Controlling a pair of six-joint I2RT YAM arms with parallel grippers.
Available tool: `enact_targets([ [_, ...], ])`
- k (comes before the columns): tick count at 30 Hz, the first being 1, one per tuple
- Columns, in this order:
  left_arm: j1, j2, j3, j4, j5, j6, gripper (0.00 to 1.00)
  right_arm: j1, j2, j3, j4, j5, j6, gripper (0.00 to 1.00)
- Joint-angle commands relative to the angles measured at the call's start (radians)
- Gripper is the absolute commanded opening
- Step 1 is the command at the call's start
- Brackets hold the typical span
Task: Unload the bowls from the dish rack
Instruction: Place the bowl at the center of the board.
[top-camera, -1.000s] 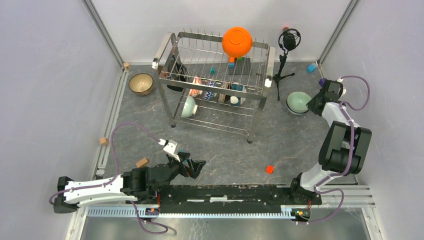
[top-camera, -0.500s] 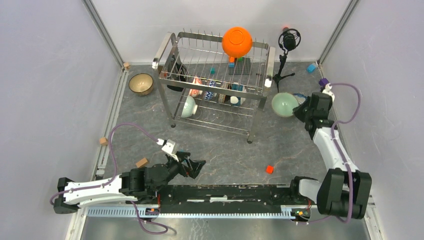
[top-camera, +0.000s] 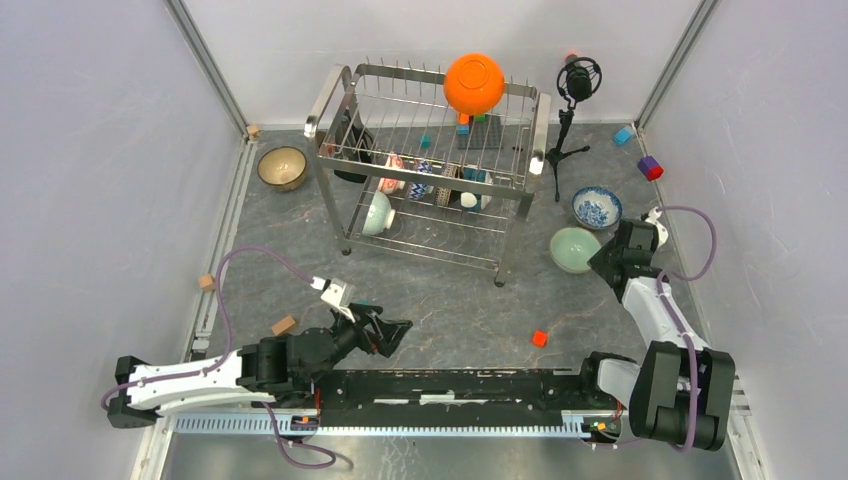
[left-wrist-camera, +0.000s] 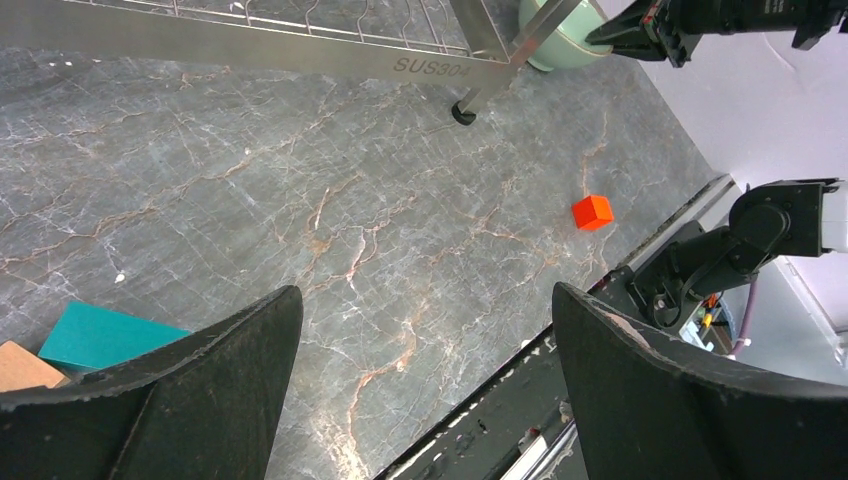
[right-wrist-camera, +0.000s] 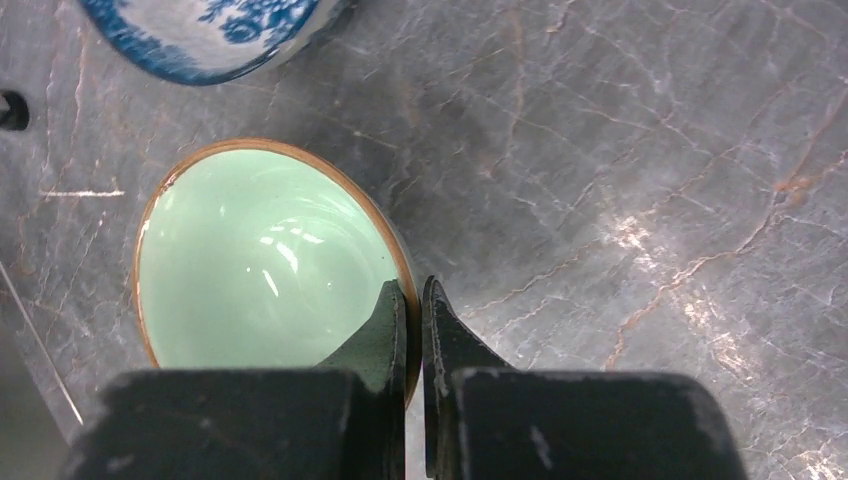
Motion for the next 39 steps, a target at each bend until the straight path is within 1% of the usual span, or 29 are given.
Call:
enact_targets([
  [1,0.004,-0.019,0.005,0.001,-0.023,-0.041,1.0,-0.058,-0.014,-0.028,0.097,0.036,-0.004,0.0],
  [6,0.004,-0.02,0.014,0.001,-0.035,-0.031,1.0,-0.103,-0.017,-0.062,0.1,0.065,0.002,0.0],
  [14,0.004,-0.029,0.023,-0.017,-0.044,-0.027,1.0,-0.169,0.007,-0.063,0.075,0.102,0.002,0.0],
  [18,0.004,-0.029,0.025,-0.021,-0.05,-0.031,1.0,-0.175,0.036,-0.036,0.057,0.076,-0.004,0.0],
  [19,0.003,-0.027,0.025,-0.021,-0.052,-0.031,1.0,-0.175,0.029,-0.036,0.06,0.065,-0.005,0.07],
  [21,0.004,-0.025,0.026,-0.021,-0.052,-0.031,1.0,-0.175,0.007,-0.035,0.063,0.05,-0.009,0.26],
  [23,0.003,-0.022,0.029,-0.02,-0.053,-0.029,1.0,-0.168,-0.01,-0.02,0.042,0.049,-0.007,0.52],
  [24,0.004,-0.019,0.031,-0.02,-0.052,-0.031,1.0,-0.161,-0.019,-0.008,0.025,0.058,-0.003,0.62],
  [25,0.003,-0.018,0.032,-0.02,-0.05,-0.031,1.0,-0.155,-0.027,0.004,0.007,0.066,0.003,0.71],
  [26,0.004,-0.016,0.034,-0.021,-0.048,-0.03,1.0,-0.146,-0.038,0.018,-0.007,0.067,0.008,0.77],
  [29,0.004,-0.017,0.041,-0.036,-0.044,-0.034,1.0,-0.105,-0.088,0.06,-0.042,0.077,0.017,0.86],
  [30,0.004,-0.018,0.046,-0.043,-0.044,-0.034,1.0,-0.083,-0.111,0.078,-0.054,0.081,0.022,0.87],
  [34,0.004,-0.026,0.072,-0.069,-0.068,-0.014,1.0,0.004,-0.226,0.138,-0.062,0.086,0.043,0.89],
  [37,0.004,-0.016,0.108,-0.088,-0.108,0.021,1.0,0.093,-0.306,0.17,-0.04,0.046,0.033,0.89],
  [39,0.004,0.002,0.137,-0.108,-0.147,0.04,1.0,0.155,-0.359,0.161,-0.011,0.004,0.019,0.87],
])
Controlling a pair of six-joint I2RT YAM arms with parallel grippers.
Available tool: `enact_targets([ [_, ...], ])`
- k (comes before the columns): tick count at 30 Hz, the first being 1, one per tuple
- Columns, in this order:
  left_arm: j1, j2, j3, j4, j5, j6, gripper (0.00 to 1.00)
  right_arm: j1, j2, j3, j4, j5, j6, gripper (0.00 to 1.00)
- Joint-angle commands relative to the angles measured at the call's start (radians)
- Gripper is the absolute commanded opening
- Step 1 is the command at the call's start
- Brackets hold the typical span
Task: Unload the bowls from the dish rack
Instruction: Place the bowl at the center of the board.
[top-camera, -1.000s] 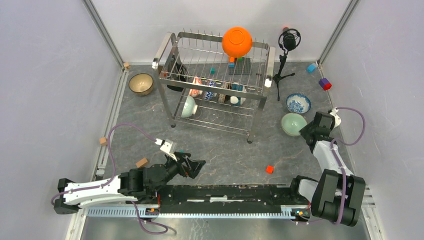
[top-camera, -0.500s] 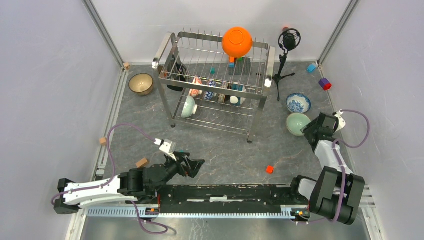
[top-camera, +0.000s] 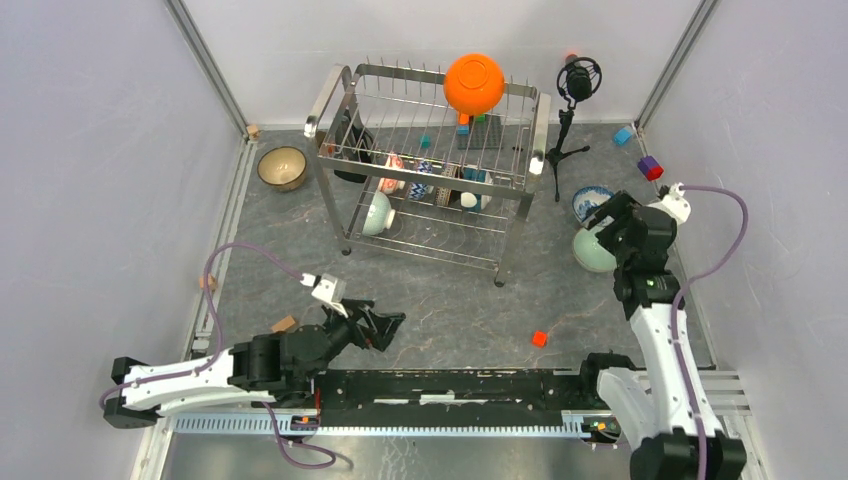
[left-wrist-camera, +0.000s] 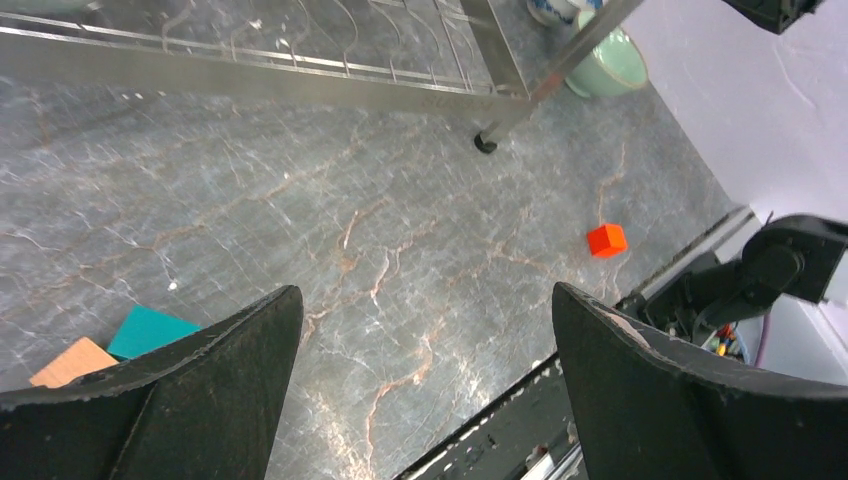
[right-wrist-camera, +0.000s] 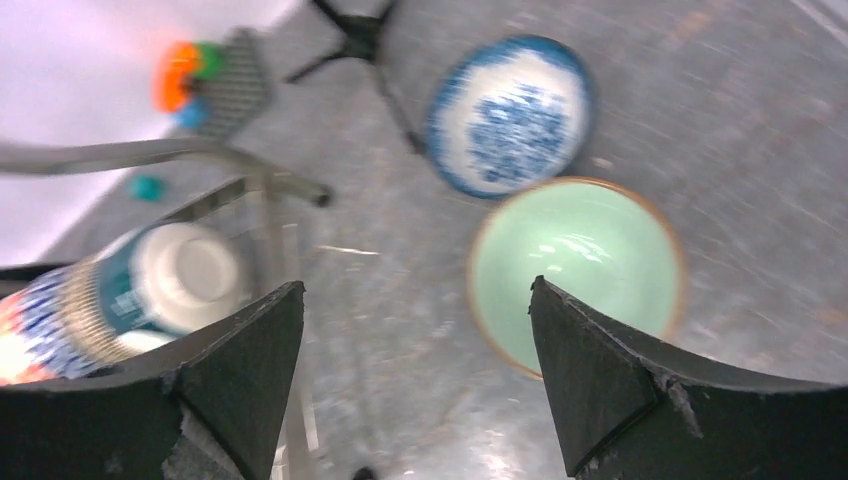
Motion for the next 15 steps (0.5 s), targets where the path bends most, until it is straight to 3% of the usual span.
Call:
enact_targets([
  [1,0.003,0.04,0.099,-0.029,-0.122,0.049,1.0,0.101,-0.112,0.016,0.071,-0.081,-0.013,0.87],
  [9,0.004,0.235,0.205,-0.088,-0.268,0.03,1.0,0.255,-0.375,-0.282,0.254,-0.348,-0.066,0.84],
  [15,0.004,0.323,0.296,-0.162,-0.396,0.012,1.0,0.301,-0.484,-0.469,0.366,-0.524,-0.114,0.86],
])
